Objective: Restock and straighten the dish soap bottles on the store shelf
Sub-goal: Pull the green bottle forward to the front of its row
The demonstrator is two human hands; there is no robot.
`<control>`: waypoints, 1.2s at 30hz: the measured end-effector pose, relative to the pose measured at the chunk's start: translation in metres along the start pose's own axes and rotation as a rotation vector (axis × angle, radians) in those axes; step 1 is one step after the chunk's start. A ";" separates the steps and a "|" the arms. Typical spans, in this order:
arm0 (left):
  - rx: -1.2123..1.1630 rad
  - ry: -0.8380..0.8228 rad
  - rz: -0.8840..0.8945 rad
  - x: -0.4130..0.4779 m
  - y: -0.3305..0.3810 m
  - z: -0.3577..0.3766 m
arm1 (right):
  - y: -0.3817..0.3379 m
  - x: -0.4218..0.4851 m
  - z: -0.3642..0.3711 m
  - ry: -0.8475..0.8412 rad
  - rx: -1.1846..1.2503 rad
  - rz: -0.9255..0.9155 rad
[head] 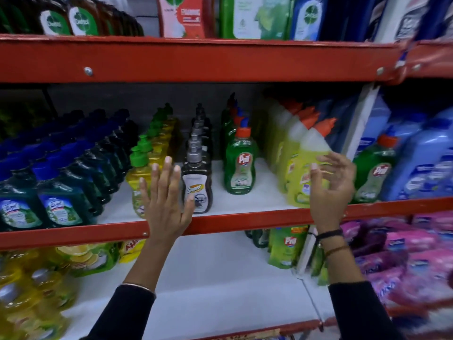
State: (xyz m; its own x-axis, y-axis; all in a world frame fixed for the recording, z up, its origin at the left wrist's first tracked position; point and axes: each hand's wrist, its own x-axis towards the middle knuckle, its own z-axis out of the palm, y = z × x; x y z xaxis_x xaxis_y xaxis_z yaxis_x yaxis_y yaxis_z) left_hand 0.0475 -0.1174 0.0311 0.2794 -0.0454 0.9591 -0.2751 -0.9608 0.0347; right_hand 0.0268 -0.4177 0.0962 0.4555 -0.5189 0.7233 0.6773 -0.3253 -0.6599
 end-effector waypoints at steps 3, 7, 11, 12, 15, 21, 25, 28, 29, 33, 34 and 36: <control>0.013 -0.047 -0.061 -0.005 0.000 0.007 | 0.021 0.029 -0.036 0.222 -0.135 -0.060; 0.034 -0.050 -0.030 -0.006 0.000 0.010 | 0.054 0.055 -0.069 0.275 -0.424 0.045; 0.048 -0.038 -0.006 -0.006 -0.001 0.011 | 0.078 0.068 -0.079 0.121 -0.579 0.221; 0.053 -0.036 -0.006 -0.006 -0.001 0.011 | 0.082 0.070 -0.079 0.086 -0.614 0.232; 0.063 -0.020 -0.009 -0.007 -0.001 0.012 | 0.088 0.072 -0.078 0.060 -0.682 0.244; 0.065 -0.012 -0.005 -0.006 -0.001 0.013 | 0.081 0.069 -0.081 0.153 -0.705 0.215; 0.060 -0.009 -0.005 -0.007 -0.001 0.014 | 0.063 0.056 -0.078 0.293 -0.620 0.090; 0.061 -0.004 0.000 -0.006 0.000 0.013 | 0.043 0.050 -0.075 0.350 -0.610 -0.016; 0.059 -0.005 -0.001 -0.006 0.000 0.013 | 0.035 0.047 -0.073 0.347 -0.599 -0.035; 0.057 -0.004 0.001 -0.007 0.000 0.013 | 0.000 0.028 -0.052 0.248 -0.538 -0.034; 0.057 -0.004 0.003 -0.007 -0.001 0.013 | -0.008 0.022 -0.044 0.212 -0.522 -0.029; 0.061 -0.006 0.012 -0.006 -0.002 0.013 | -0.021 0.008 -0.027 0.140 -0.497 -0.010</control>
State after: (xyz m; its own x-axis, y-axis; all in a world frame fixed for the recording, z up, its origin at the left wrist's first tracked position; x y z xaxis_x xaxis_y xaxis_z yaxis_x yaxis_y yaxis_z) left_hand 0.0587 -0.1184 0.0214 0.2824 -0.0584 0.9575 -0.2217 -0.9751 0.0060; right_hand 0.0007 -0.4362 0.1103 0.3456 -0.6037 0.7184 0.3096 -0.6494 -0.6946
